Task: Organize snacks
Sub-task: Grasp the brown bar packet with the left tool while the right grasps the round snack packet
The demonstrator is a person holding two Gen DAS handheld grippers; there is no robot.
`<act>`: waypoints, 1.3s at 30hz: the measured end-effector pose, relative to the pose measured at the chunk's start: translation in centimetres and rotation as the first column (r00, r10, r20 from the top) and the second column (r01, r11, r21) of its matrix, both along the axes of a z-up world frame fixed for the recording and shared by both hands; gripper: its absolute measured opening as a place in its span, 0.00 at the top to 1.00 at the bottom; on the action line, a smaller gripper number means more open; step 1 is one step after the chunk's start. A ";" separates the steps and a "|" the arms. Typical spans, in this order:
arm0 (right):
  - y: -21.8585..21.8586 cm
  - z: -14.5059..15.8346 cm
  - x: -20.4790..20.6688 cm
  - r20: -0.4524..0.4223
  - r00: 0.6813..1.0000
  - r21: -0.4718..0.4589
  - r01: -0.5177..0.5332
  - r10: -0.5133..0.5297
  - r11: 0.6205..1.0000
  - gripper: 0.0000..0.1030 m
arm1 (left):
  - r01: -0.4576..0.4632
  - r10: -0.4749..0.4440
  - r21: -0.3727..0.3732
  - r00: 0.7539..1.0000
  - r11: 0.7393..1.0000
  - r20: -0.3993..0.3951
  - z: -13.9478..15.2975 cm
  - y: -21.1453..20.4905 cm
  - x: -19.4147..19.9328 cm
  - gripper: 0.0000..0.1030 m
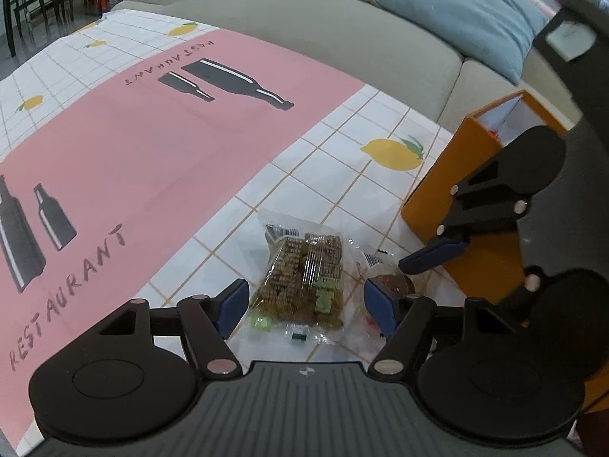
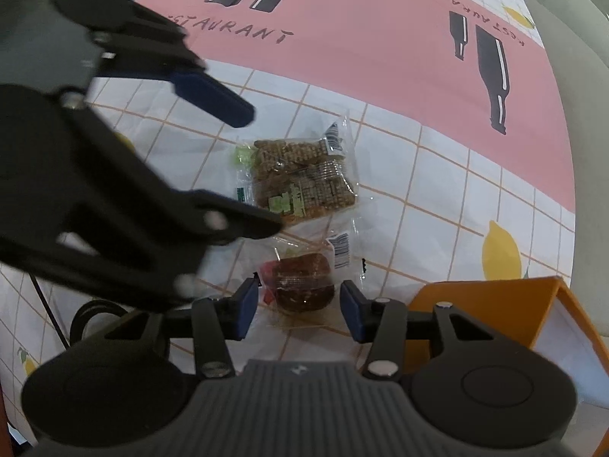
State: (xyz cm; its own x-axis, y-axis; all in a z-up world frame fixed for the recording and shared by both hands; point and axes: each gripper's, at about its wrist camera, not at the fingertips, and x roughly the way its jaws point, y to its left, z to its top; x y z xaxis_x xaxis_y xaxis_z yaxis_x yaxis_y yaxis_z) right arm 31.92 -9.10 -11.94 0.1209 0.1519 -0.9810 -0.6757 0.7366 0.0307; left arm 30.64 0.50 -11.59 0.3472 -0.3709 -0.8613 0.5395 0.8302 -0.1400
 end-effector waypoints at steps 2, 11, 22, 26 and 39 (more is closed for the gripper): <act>-0.1 -0.1 0.0 -0.004 1.000 0.002 0.000 0.000 1.000 0.55 | -0.004 0.003 0.023 1.000 1.000 0.011 -0.3 -0.6 0.2 0.21; -0.1 -0.4 0.6 -0.030 0.999 0.017 0.042 -0.041 0.999 0.51 | -0.086 0.088 0.067 0.996 0.994 -0.031 -1.6 -1.2 1.2 0.25; -0.2 -0.6 0.6 -0.030 0.996 0.029 0.081 -0.080 0.996 0.52 | -0.179 0.183 0.079 0.982 0.981 -0.047 -1.2 0.7 0.0 0.37; 0.4 -0.7 0.1 -0.001 0.998 -0.001 0.066 -0.066 0.998 0.53 | -0.231 0.238 0.110 0.969 0.967 -0.061 -1.0 1.6 -1.2 0.38; -1.7 1.8 -3.4 0.059 0.966 0.166 0.237 -0.250 0.957 0.61 | -0.458 0.482 0.161 0.856 0.874 -0.185 -0.6 6.6 -8.8 0.40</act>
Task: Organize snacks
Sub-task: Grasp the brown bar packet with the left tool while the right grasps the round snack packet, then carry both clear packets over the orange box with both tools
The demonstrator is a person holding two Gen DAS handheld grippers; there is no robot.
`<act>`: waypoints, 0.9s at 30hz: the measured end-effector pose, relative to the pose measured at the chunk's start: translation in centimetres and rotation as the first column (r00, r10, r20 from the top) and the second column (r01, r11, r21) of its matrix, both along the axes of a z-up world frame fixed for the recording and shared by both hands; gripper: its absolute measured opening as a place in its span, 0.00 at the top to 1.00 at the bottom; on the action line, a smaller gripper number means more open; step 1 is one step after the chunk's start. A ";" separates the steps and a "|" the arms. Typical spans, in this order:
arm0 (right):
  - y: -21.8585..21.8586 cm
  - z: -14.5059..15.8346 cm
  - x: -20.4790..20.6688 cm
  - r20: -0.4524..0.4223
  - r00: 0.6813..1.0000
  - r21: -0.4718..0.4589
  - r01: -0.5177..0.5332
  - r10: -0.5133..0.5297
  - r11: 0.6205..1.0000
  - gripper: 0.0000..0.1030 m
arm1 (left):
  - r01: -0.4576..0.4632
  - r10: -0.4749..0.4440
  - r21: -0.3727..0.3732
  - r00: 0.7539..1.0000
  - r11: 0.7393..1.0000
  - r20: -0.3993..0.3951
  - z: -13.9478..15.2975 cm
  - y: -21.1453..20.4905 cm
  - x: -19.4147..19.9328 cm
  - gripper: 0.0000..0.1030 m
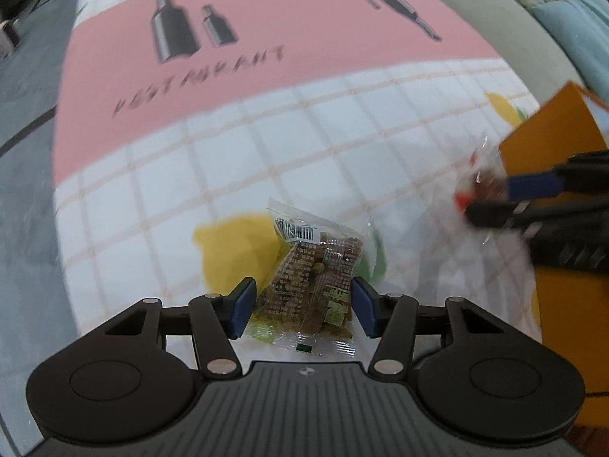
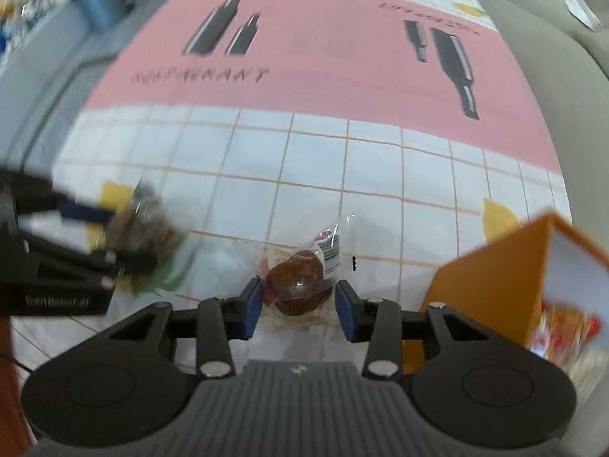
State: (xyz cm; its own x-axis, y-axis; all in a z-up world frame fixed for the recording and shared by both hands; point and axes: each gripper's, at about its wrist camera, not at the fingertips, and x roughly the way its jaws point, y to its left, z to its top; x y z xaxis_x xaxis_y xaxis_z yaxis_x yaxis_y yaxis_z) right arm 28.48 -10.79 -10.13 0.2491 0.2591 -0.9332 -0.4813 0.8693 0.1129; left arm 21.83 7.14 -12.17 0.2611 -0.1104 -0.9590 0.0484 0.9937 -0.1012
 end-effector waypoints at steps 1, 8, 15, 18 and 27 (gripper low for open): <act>-0.5 0.5 -0.6 -0.005 0.999 0.035 0.034 -0.034 0.999 0.61 | -0.004 0.004 0.006 1.000 1.000 -0.006 0.1 0.0 -0.7 0.40; -3.6 3.8 -5.0 -0.049 0.969 0.233 0.248 -0.244 0.940 0.61 | -0.013 0.013 0.057 1.000 0.998 -0.001 0.3 -2.0 -5.3 0.37; -6.0 6.6 -10.1 -0.026 0.928 0.345 0.357 -0.372 0.868 0.61 | -0.026 0.021 0.096 0.998 0.995 0.060 0.0 -3.4 -7.2 0.38; -7.5 7.7 -12.7 -0.005 0.910 0.383 0.385 -0.415 0.840 0.61 | -0.039 0.034 0.064 0.996 0.997 0.084 0.7 -3.4 -8.5 0.44; -12.5 10.6 -18.8 0.063 0.860 0.463 0.424 -0.507 0.778 0.61 | -0.006 0.020 -0.068 0.978 0.998 0.206 6.5 -6.5 -11.6 0.47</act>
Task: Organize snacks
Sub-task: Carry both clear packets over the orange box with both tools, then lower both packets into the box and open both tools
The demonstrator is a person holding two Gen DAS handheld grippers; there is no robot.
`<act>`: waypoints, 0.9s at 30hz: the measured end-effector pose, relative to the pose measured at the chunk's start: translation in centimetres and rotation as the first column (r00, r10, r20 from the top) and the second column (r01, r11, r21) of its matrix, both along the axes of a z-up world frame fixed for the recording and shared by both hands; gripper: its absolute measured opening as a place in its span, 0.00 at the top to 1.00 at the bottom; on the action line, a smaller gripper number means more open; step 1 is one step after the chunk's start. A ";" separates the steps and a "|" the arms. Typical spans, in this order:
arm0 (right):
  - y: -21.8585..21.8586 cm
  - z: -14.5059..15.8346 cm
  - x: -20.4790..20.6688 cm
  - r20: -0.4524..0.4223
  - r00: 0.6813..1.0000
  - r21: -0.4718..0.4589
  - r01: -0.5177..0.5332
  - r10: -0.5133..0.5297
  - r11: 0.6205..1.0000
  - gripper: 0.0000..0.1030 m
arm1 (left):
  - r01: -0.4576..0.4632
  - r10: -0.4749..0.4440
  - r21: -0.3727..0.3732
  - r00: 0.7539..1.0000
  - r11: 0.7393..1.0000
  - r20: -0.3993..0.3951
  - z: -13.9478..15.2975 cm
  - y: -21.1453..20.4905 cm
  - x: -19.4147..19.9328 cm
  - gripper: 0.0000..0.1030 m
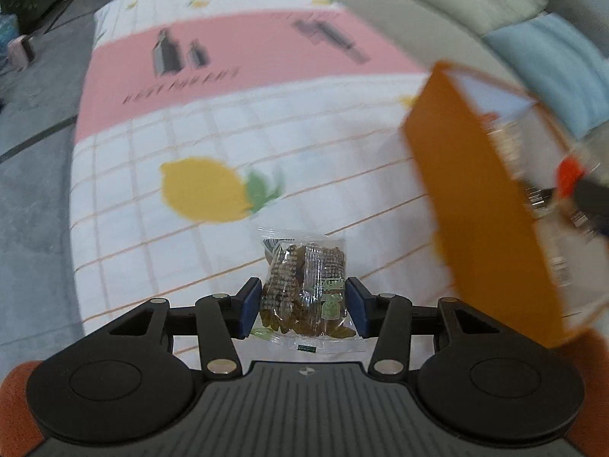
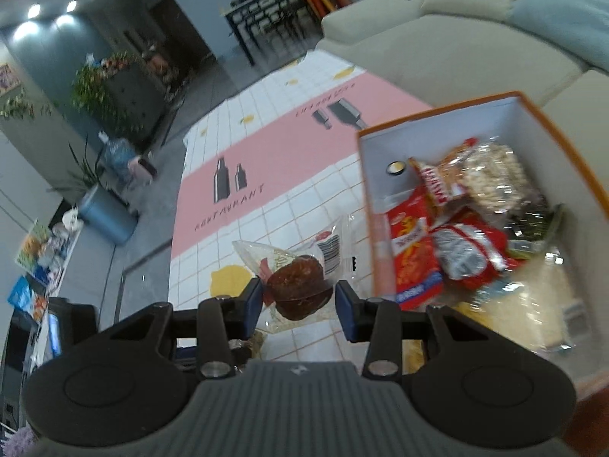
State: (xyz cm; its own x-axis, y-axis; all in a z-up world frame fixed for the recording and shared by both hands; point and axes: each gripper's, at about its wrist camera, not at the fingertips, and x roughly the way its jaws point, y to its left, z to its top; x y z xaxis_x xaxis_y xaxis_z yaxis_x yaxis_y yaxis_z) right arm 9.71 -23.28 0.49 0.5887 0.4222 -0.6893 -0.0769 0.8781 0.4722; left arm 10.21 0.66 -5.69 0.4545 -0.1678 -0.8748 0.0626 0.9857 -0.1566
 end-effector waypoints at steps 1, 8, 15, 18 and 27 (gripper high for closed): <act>-0.7 0.2 -0.4 0.006 1.000 -0.001 0.010 -0.010 1.000 0.61 | 0.015 -0.015 -0.009 1.000 1.000 0.019 0.8 -0.6 -0.1 0.47; -6.0 0.8 -2.7 0.024 0.994 -0.061 0.106 -0.104 0.993 0.61 | 0.181 -0.170 -0.067 0.976 0.981 0.138 6.6 -6.5 0.0 0.47; -9.7 -0.2 -2.4 -0.013 0.997 -0.169 0.076 -0.079 0.983 0.61 | 0.391 -0.385 -0.005 0.909 0.920 0.162 9.1 -14.0 1.5 0.47; -10.3 -1.0 -1.8 -0.045 0.998 -0.211 0.035 -0.046 0.977 0.61 | 0.468 -0.469 0.038 0.874 0.883 0.127 8.5 -16.9 2.6 0.50; -10.5 -4.0 -0.2 -0.157 0.986 -0.299 -0.108 0.063 0.948 0.61 | 0.546 -0.545 0.079 0.838 0.834 -0.037 4.3 -20.4 4.9 0.76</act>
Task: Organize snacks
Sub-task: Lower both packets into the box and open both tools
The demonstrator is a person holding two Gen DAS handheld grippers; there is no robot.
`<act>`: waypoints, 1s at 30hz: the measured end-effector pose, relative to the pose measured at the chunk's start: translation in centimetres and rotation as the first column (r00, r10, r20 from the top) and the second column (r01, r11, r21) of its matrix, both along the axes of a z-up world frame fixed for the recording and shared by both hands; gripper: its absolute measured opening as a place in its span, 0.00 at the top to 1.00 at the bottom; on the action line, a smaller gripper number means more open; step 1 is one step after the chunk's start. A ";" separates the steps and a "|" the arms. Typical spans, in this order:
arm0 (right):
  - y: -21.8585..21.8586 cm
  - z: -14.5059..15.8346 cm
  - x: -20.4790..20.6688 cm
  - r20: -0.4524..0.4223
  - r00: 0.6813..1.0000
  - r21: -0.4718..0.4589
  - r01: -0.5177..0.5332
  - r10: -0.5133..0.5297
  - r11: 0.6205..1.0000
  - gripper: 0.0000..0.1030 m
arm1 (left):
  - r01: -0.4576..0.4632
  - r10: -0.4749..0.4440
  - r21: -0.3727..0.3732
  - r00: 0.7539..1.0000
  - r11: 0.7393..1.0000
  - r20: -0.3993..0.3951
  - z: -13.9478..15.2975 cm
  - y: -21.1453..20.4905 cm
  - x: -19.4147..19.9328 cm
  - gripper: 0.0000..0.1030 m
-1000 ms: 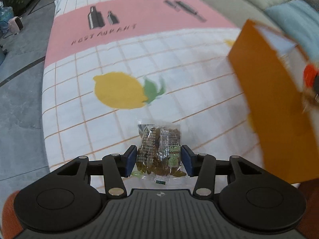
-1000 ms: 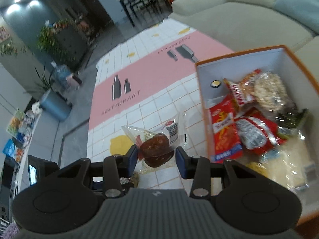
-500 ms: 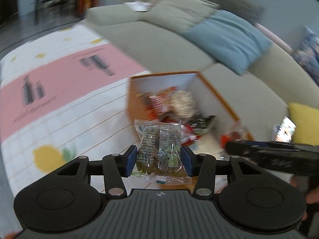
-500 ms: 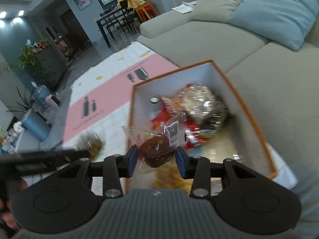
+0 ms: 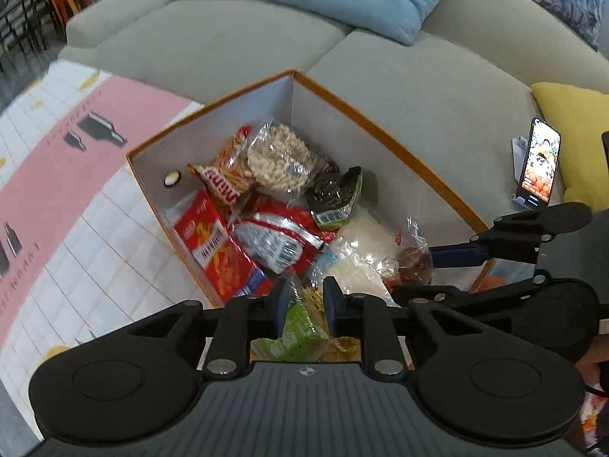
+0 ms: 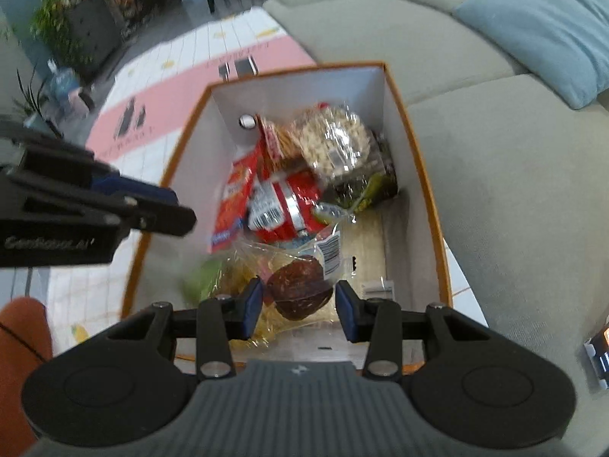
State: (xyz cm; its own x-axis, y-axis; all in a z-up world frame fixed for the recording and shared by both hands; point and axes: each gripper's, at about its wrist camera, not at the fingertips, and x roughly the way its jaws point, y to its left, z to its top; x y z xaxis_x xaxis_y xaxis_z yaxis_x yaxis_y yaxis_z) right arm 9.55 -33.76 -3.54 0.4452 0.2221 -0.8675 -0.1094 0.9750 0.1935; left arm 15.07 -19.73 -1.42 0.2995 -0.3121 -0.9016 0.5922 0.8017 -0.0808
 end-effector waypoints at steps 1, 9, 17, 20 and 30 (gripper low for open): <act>-0.1 -0.3 0.2 -0.010 1.000 -0.002 -0.001 0.001 1.000 0.61 | -0.008 0.008 -0.007 1.000 1.000 -0.010 -0.1 0.3 0.0 0.76; -0.1 -2.3 1.7 -0.088 0.996 -0.027 0.027 -0.029 0.999 0.60 | -0.060 0.060 0.005 0.998 0.998 0.008 0.0 2.1 -0.1 0.67; -0.1 -3.3 2.8 -0.143 0.987 -0.035 0.064 -0.068 0.997 0.58 | -0.084 0.083 0.016 0.996 0.996 0.044 0.5 3.0 -0.9 0.63; -0.1 -3.2 2.8 -0.146 0.986 -0.034 0.078 -0.082 0.996 0.57 | -0.092 0.091 0.024 0.995 0.995 0.048 0.5 3.4 -1.2 0.63; 1.0 -0.9 2.1 -0.094 0.992 -0.070 0.083 -0.090 0.994 0.48 | -0.144 0.144 -0.010 0.986 0.990 0.080 2.2 5.6 -2.6 0.54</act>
